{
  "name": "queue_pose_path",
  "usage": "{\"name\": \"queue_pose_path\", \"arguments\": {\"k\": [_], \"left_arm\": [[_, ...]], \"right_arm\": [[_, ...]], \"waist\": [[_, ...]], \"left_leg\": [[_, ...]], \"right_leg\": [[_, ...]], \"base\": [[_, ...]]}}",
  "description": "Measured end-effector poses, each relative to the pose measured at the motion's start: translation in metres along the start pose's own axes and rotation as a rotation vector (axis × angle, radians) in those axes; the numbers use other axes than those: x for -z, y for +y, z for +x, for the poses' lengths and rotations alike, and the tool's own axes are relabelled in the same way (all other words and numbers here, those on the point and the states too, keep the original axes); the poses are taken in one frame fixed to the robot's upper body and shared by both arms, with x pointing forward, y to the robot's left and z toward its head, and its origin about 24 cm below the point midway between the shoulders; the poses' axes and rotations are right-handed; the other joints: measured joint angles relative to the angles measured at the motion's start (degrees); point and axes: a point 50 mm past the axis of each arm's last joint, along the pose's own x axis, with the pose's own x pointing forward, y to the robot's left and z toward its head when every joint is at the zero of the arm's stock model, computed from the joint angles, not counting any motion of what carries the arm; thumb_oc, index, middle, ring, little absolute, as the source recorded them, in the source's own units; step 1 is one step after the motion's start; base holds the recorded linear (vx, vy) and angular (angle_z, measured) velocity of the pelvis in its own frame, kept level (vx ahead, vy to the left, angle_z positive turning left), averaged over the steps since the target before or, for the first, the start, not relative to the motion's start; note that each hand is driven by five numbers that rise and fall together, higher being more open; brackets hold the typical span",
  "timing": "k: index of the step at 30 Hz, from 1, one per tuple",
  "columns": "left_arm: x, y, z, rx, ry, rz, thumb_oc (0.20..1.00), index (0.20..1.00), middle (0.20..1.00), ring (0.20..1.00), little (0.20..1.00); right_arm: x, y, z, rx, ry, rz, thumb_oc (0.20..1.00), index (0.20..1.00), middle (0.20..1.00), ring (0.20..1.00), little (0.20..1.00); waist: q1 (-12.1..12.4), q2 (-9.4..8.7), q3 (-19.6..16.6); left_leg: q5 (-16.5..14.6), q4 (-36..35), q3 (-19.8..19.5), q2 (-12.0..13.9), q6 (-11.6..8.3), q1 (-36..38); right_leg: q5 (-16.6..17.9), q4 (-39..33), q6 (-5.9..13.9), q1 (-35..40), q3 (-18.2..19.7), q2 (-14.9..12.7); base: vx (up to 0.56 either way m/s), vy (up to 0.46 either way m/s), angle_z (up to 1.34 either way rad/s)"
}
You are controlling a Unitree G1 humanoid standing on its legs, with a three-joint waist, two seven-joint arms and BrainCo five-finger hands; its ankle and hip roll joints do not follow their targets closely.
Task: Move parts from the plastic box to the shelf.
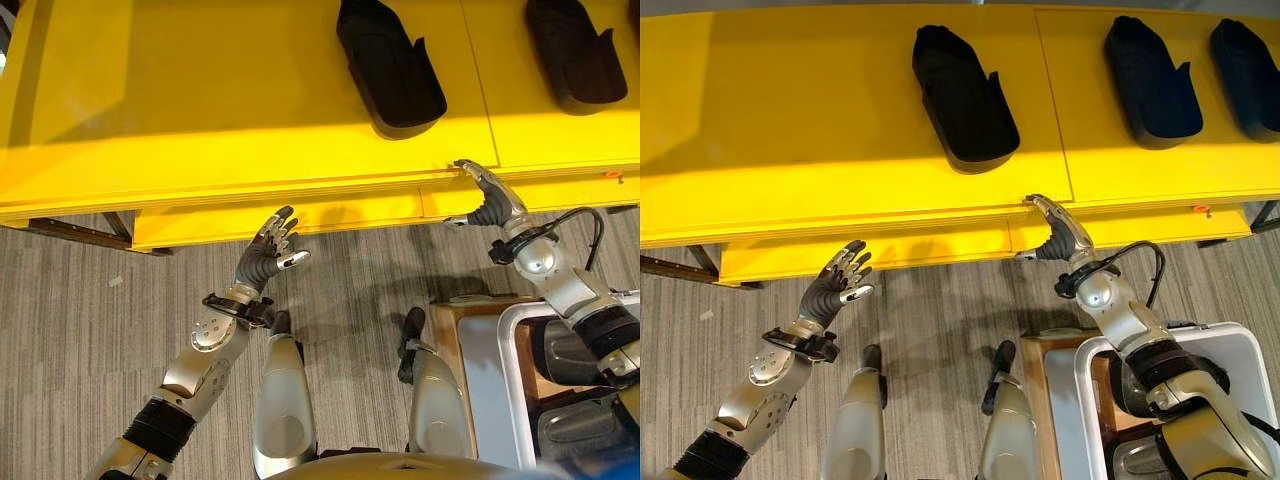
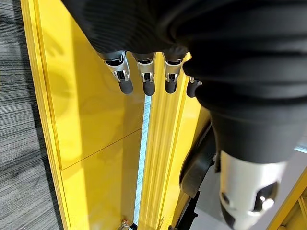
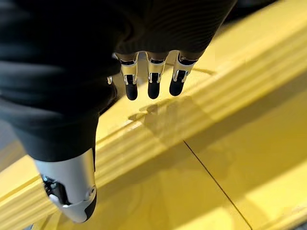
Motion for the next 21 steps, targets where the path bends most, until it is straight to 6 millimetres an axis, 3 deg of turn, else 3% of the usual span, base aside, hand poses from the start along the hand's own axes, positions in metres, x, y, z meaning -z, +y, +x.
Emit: {"name": "queue_pose_path", "arguments": {"k": [10, 14, 21], "left_arm": [[-0.001, 0.001, 0.001, -0.008, -0.01, -0.002, 1.0, 1.0, 1.0, 1.0, 1.0], [-0.002, 0.0, 0.001, -0.008, -0.012, -0.002, 1.0, 1.0, 1.0, 1.0, 1.0], [-0.002, 0.001, 0.002, -0.018, -0.014, -0.003, 1.0, 1.0, 1.0, 1.0, 1.0]], "right_arm": [[0.0, -0.02, 0.008, 0.021, -0.033, -0.386, 1.0, 1.0, 1.0, 1.0, 1.0], [0.001, -0.023, 0.013, 0.025, -0.019, -0.403, 1.0, 1.0, 1.0, 1.0, 1.0], [0.004, -0.013, 0.016, -0.023, -0.005, -0.416, 1.0, 1.0, 1.0, 1.0, 1.0]], "waist": [[0.98, 0.0, 0.09], [1.33, 0.0, 0.09], [1.47, -0.01, 0.09]], "left_leg": [[-0.52, 0.81, -0.24, -0.1, 0.29, -0.63], [-0.52, 0.91, -0.28, -0.26, 0.29, -0.7], [-0.52, 0.99, -0.33, -0.74, 0.29, -0.78]], "right_leg": [[-0.03, 0.09, 0.06, -0.13, -0.21, -0.1], [-0.03, 0.16, 0.06, -0.13, -0.23, -0.24], [-0.01, 0.2, 0.08, -0.07, -0.28, -0.71]], "base": [[0.0, 0.001, 0.01], [0.0, 0.0, 0.0], [0.0, 0.0, 0.0]]}}
